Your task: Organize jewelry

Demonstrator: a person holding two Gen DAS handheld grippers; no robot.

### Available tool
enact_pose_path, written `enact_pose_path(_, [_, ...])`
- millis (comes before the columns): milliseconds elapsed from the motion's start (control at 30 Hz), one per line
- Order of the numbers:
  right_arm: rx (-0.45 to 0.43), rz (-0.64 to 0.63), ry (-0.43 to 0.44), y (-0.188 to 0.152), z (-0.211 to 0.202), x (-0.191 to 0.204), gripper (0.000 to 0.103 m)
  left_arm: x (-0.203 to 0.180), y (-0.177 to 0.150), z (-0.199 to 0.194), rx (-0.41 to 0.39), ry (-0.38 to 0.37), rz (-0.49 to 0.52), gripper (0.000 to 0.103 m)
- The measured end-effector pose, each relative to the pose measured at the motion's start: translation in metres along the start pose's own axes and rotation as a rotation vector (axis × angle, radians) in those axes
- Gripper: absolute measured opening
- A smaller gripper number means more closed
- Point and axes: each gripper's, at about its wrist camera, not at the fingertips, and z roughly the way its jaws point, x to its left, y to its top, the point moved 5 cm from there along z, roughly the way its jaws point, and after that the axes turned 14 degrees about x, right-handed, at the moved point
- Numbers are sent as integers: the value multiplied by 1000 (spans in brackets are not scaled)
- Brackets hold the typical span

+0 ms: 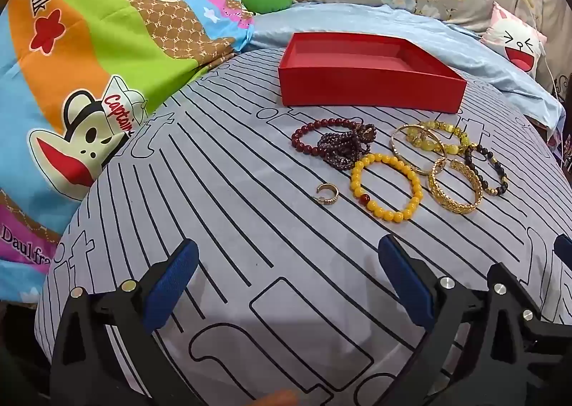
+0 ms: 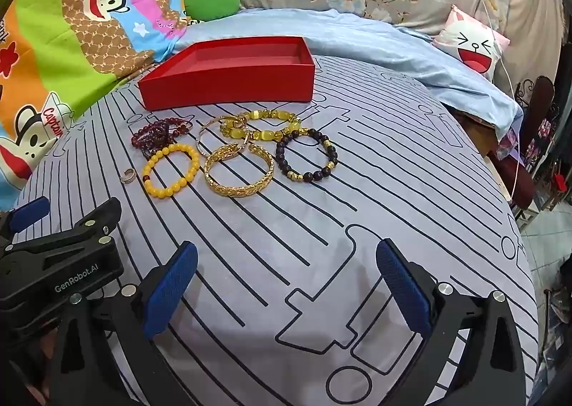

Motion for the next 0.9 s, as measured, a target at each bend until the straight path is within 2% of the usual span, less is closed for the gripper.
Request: enact_pose_path(900, [8,-4,-5,0,2,0,97,0,-1,1,-6,-4,-4,96])
